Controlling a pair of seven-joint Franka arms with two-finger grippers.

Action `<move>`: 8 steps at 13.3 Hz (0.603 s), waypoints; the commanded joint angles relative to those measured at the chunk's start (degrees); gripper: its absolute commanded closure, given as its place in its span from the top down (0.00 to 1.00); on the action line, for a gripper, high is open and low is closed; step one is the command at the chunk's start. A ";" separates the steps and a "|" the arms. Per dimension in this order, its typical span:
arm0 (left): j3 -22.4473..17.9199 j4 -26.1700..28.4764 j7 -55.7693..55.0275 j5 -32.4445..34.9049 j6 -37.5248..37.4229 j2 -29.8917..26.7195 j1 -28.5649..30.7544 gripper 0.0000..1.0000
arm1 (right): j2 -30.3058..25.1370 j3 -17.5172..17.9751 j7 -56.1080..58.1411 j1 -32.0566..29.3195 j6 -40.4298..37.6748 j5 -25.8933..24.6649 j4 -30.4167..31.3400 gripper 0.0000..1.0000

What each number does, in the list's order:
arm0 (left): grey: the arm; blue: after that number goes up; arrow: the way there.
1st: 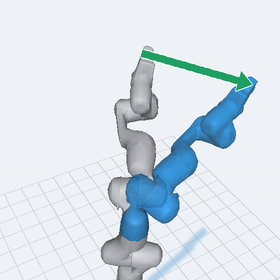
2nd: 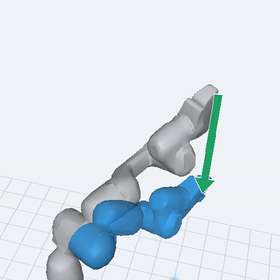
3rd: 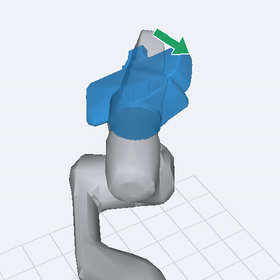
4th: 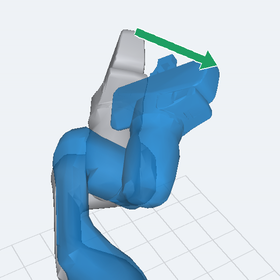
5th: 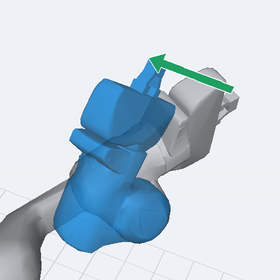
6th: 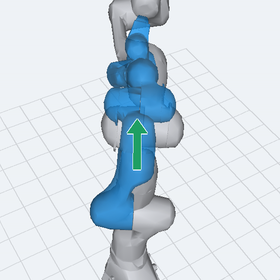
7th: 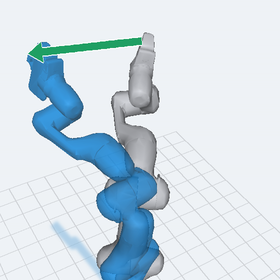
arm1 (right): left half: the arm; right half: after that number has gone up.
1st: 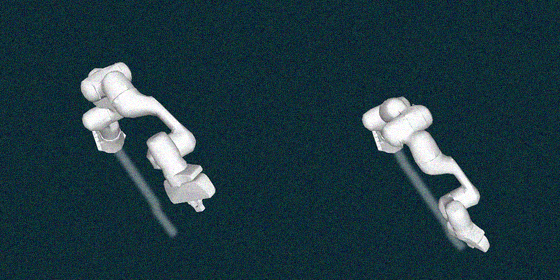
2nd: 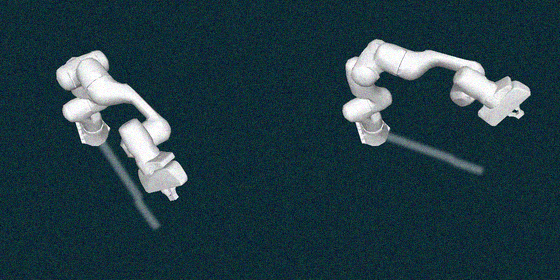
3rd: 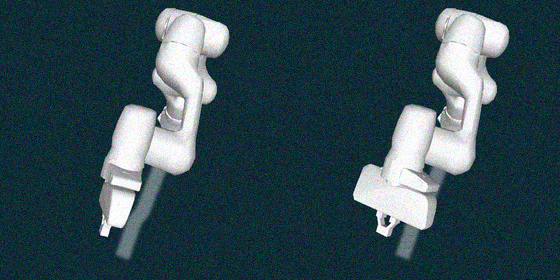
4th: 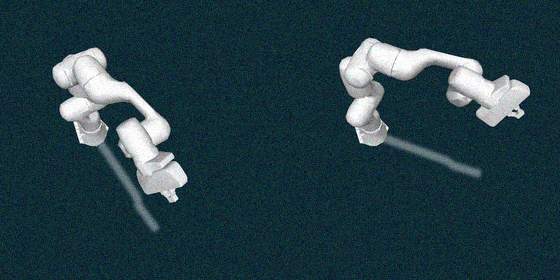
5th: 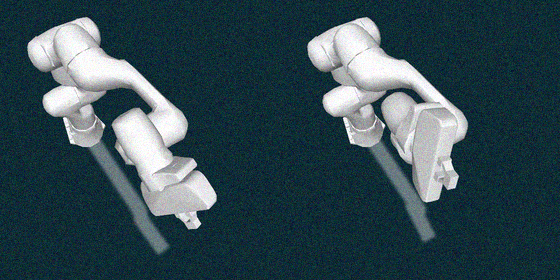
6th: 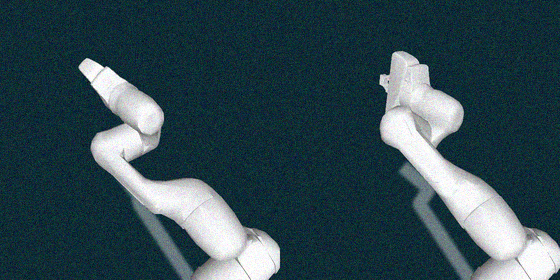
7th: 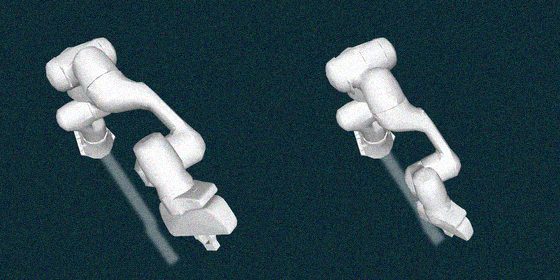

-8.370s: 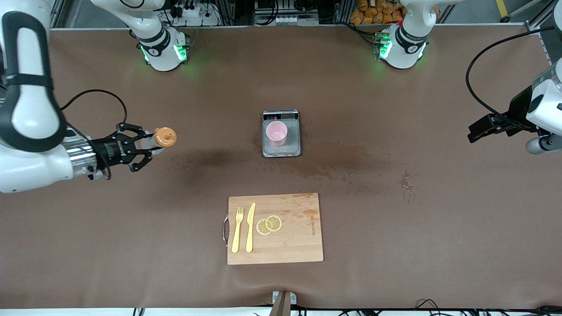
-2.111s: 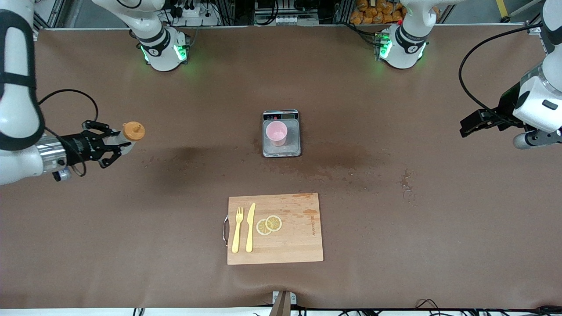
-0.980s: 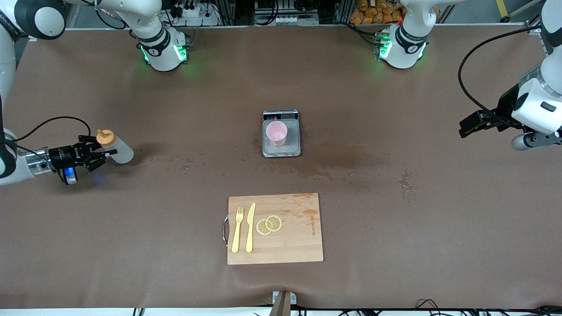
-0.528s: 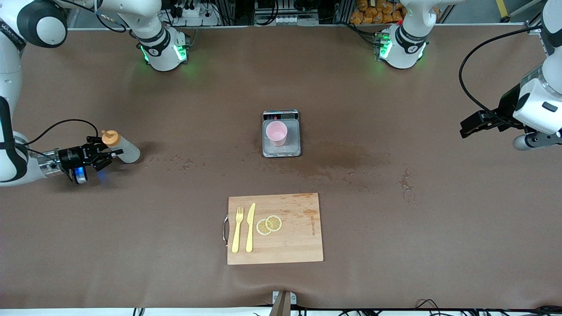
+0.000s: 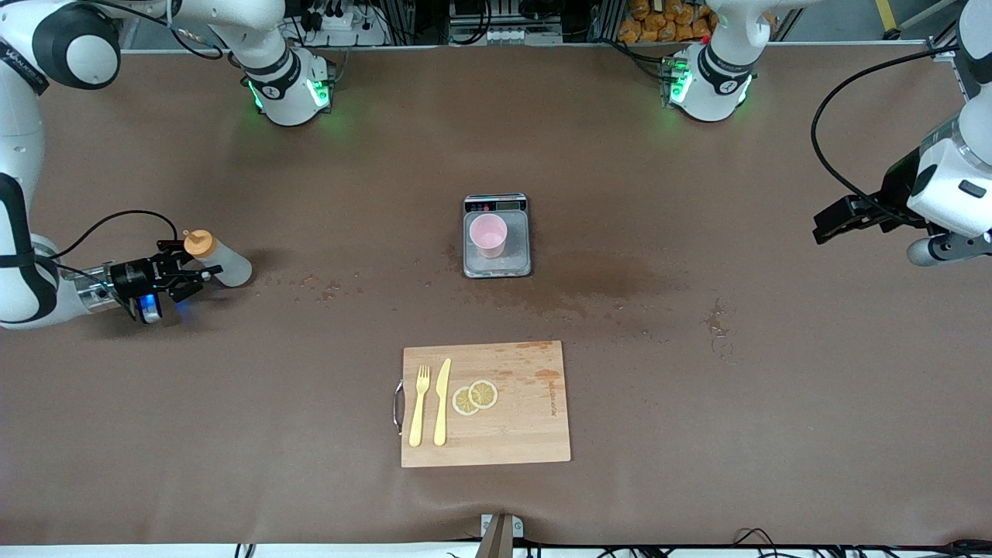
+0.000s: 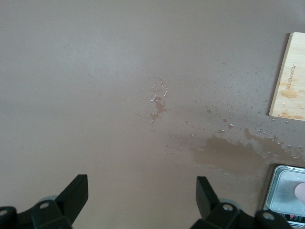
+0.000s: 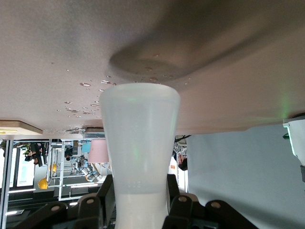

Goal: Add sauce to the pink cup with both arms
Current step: 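Lower the bottle upright onto the table and open the right gripper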

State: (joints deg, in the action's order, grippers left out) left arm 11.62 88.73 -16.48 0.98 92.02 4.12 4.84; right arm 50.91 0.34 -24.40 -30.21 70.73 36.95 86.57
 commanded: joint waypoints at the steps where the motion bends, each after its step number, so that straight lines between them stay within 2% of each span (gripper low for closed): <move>1: -0.02 -0.04 0.31 -1.07 0.08 -0.25 0.44 1.00 | 0.50 0.98 0.58 -1.26 -0.95 1.11 -0.26 0.56; 5: -0.37 -0.05 0.39 -1.07 0.08 -0.43 0.44 1.00 | 1.03 0.89 1.99 -0.99 -0.86 1.11 -0.52 0.56; 6: -0.46 -0.05 0.39 -0.98 0.08 -0.43 0.44 1.00 | 1.03 0.89 1.38 -1.17 -1.04 1.11 -0.96 0.63; 7: -0.46 -0.05 0.39 -1.07 0.08 -0.43 0.44 1.00 | 0.86 0.89 1.11 -1.17 -1.30 0.93 -2.00 0.98; 8: -0.46 -0.05 0.39 -1.07 0.08 -0.43 0.44 1.00 | 0.68 0.89 0.59 -1.17 -1.13 0.23 -3.06 1.00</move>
State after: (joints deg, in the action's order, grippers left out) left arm 11.27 88.72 -16.48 0.98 92.05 4.12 4.98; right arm 51.30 0.38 -23.16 -30.22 70.61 37.08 85.98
